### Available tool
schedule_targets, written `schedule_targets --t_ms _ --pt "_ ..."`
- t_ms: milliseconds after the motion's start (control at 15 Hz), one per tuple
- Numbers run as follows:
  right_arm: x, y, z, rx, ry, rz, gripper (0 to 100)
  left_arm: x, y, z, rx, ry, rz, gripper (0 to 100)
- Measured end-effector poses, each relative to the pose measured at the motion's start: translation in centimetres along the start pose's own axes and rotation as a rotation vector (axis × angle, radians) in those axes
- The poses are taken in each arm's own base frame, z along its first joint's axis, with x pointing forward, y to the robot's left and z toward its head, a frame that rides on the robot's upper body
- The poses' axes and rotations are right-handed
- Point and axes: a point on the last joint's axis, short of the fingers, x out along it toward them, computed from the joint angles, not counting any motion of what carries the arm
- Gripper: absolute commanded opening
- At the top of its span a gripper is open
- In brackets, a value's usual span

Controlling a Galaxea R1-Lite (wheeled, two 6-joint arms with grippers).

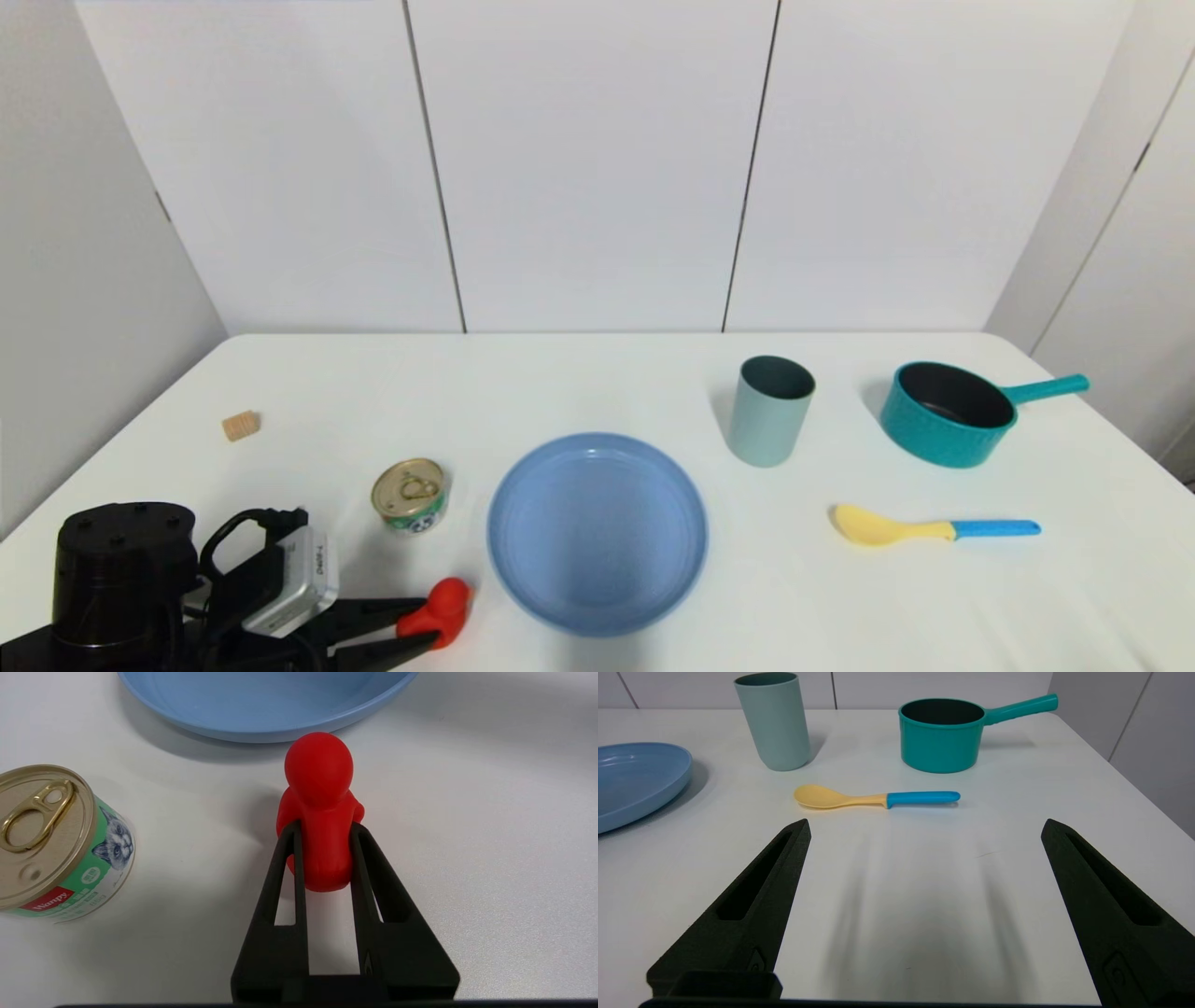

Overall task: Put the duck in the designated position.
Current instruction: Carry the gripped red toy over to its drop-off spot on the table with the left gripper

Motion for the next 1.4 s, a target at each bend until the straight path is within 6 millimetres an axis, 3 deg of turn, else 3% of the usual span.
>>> schedule_targets --t_ms 1133,1200,1400 --pt "0.0 0.0 0.0 0.0 0.0 0.0 100 -0.02 -0.02 -0.09 -0.007 0.006 -0.002 0" --pt "0.0 0.0 0.0 0.0 0.0 0.0 100 -0.02 -0.05 -0.13 -0.011 0.009 -0.004 100" --pt "0.0 0.0 0.0 0.0 0.0 0.0 100 -0.02 -0.05 -0.12 -0.008 0.009 -0.005 100"
